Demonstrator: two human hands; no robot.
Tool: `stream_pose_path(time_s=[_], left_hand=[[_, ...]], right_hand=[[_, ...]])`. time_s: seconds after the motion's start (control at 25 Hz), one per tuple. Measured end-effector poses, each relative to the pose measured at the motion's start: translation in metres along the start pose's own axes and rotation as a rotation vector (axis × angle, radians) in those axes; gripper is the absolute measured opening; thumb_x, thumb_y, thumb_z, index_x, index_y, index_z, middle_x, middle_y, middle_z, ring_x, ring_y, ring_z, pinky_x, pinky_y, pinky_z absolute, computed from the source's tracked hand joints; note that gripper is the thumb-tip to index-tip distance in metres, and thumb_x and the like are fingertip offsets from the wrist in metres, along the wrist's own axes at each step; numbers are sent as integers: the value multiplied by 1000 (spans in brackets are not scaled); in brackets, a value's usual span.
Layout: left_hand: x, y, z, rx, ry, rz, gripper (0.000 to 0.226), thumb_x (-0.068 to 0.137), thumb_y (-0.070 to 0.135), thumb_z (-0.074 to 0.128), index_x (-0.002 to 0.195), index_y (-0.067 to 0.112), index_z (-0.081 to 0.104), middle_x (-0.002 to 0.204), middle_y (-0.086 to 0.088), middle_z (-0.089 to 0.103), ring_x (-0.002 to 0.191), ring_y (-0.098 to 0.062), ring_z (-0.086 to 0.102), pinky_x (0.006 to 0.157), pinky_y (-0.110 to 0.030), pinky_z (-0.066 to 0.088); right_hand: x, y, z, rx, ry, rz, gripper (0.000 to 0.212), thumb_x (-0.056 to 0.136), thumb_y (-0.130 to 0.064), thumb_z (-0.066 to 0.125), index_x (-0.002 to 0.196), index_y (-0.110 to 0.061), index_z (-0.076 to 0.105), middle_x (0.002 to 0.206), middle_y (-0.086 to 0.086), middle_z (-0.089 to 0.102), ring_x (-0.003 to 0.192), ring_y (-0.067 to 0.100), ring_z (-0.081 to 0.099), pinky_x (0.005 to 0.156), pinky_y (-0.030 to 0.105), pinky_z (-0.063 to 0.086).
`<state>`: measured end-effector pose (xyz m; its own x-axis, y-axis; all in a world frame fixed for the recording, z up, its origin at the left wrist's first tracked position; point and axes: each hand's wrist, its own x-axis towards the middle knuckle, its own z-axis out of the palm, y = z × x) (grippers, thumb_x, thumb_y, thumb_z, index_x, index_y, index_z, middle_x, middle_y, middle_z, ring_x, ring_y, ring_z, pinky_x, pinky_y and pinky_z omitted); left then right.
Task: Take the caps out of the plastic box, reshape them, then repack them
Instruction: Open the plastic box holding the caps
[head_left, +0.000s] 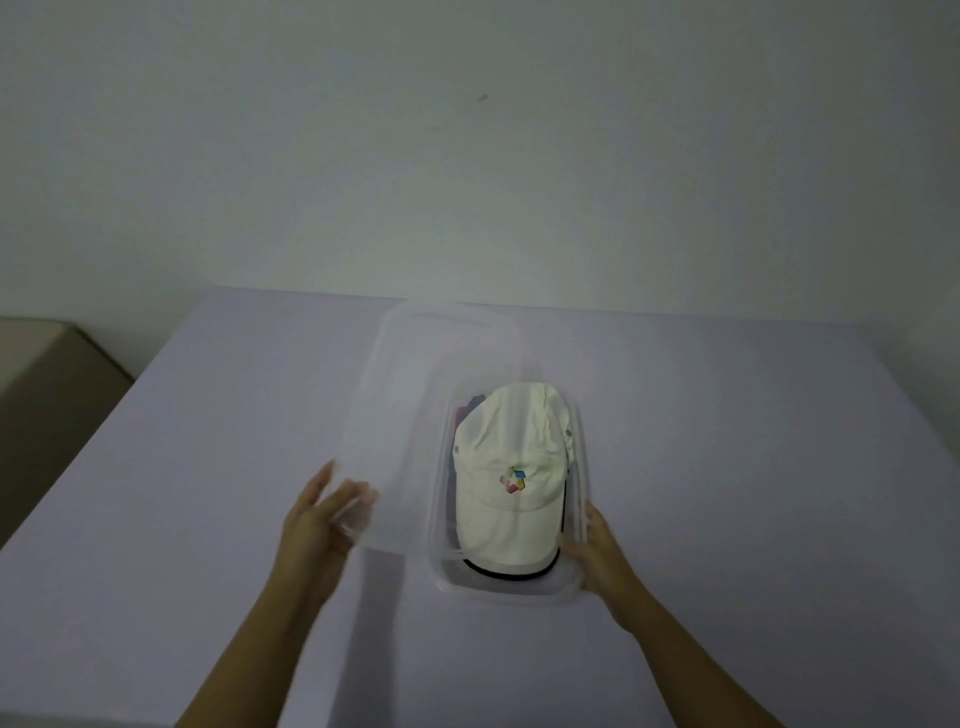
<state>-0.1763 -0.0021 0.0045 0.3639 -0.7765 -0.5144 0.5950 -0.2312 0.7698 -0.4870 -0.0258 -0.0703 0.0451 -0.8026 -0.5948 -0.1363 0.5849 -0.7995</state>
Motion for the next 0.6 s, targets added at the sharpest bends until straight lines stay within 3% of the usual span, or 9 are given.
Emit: stream_pose_path(time_s=[0.08,0.24,0.32,0.44,0.52,0.6], left_hand=[[14,25,-32,6,40,25,51,87,-6,49,135,10,44,69,-2,73,58,-13,71,57,-21,58],[39,36,-85,90,129,-26,53,90,-2,50,139,13,40,95,-7,63,62,-12,72,56,-22,58],[49,20,-95,103,148,-97,53,91,-2,48,141,12,37,92,-6,65,59,-11,72,51,-22,58],[64,-7,-100,135,164,-165,51,92,-3,46,140,9,36,82,-9,71,59,-13,70,52,-24,58],[76,-16,-103,206,163,-160,52,91,-2,47,142,6,35,109,-19,65,77,-24,69,68,-33,60],[85,-16,-106,368,178,-116,52,90,3,51,140,7,39,130,-22,54,101,-35,62,92,-47,50]], right_hand=[[0,6,0,-150,-2,-69,87,75,-8,58,148,-29,14,154,-2,25,139,19,29,113,47,30],[8,11,-3,-219,-8,-104,93,66,-7,48,149,-31,12,155,-3,24,139,18,29,114,47,28],[10,11,0,-231,-3,-95,93,68,-4,47,149,-31,10,155,-3,22,139,21,28,110,41,32],[10,10,6,-248,0,-75,97,63,-9,46,149,-32,7,155,-4,22,138,25,32,92,31,40],[10,9,9,-257,-6,-73,99,61,-8,45,149,-34,6,156,-3,21,137,26,32,86,26,39],[9,6,11,-261,-16,-72,100,61,-9,44,149,-33,4,156,-3,19,139,24,28,97,35,40]])
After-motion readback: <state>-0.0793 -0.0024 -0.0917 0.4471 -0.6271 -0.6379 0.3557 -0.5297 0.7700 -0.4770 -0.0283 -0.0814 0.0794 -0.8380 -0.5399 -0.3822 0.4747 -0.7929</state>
